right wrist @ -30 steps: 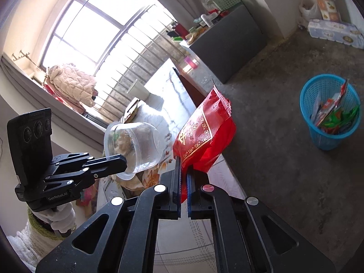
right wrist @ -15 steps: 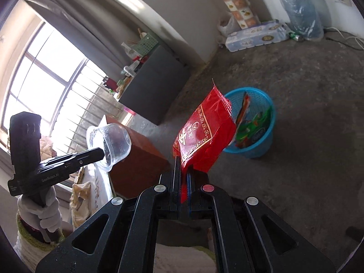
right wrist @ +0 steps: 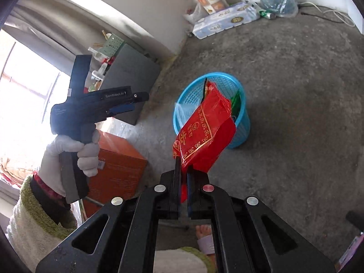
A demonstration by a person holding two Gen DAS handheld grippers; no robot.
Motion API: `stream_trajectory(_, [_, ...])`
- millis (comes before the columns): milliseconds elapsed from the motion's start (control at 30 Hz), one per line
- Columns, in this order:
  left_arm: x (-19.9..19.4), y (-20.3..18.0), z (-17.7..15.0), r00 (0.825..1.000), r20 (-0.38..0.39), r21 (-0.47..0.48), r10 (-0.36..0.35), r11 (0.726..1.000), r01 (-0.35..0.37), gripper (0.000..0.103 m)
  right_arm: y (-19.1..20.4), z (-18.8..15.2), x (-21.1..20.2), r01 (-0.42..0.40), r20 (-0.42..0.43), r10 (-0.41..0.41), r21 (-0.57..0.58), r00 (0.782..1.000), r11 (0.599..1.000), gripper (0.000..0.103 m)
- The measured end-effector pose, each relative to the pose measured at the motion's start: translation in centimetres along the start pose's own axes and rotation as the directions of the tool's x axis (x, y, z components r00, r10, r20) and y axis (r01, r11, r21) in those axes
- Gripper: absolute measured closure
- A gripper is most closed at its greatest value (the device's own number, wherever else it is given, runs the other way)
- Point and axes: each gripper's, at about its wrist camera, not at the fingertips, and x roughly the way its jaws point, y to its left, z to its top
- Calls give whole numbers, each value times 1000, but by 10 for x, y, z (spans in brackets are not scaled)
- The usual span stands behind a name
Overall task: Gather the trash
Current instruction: 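Carry the red packet and clear cup over the blue wastebasket with both grippers, then open both grippers to drop the red packet and cup into the wastebasket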
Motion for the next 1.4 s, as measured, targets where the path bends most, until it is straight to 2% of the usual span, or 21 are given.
stream_trajectory(133, [-8, 11, -6, 999, 27, -22, -26, 999, 27, 50, -7, 3, 12, 17, -16, -17, 12, 1000, 1000, 101])
stream_trajectory(233, [-30, 17, -13, 998, 58, -12, -36, 999, 36, 50, -11, 11, 28, 26, -29, -26, 19, 999, 999, 101])
stream_trajectory(500, [-122, 38, -64, 990, 141, 33, -23, 999, 19, 49, -15, 46, 94, 95, -74, -96, -8, 993, 995, 100])
stream_trajectory(667, [-173, 67, -112, 985, 173, -6, -17, 1000, 18, 48, -18, 70, 158, 131, -155, -131, -4, 979, 991, 95])
stream_trajectory(733, [-190, 80, -135, 982, 190, -38, -8, 999, 15, 48, -19, 75, 179, 152, -179, -157, -42, 971, 987, 85])
stream_trajectory(767, [-199, 88, -147, 980, 200, -58, -7, 998, 19, 48, -25, 75, 188, 171, -195, -172, -21, 966, 985, 81])
stream_trajectory(833, [-217, 105, -170, 976, 219, -107, -3, 994, 27, 47, -36, 74, 197, 158, -215, -150, 20, 965, 987, 80])
stream_trajectory(867, [-225, 114, -181, 974, 227, -136, -1, 990, 33, 46, -39, 74, 197, 159, -209, -148, 36, 967, 987, 76])
stream_trajectory(900, [-233, 122, -192, 971, 239, -163, -2, 986, 42, 46, -42, 72, 194, 156, -200, -143, 52, 969, 986, 70])
stream_trajectory(1067, [-270, 157, -243, 950, 309, -270, 50, 962, 37, 45, -51, 68, 168, 68, -127, -53, 116, 990, 991, 65])
stream_trajectory(1167, [-288, 171, -270, 935, 350, -329, 61, 942, 62, 45, -49, 73, 164, 40, -112, -25, 137, 993, 990, 59])
stream_trajectory(1300, [-306, 185, -300, 920, 387, -373, 67, 923, 90, 44, -48, 81, 177, 12, -126, 12, 189, 992, 982, 59])
stream_trajectory(1400, [-317, 189, -322, 908, 408, -401, 95, 912, 84, 43, -49, 87, 176, -16, -93, 40, 240, 995, 971, 58])
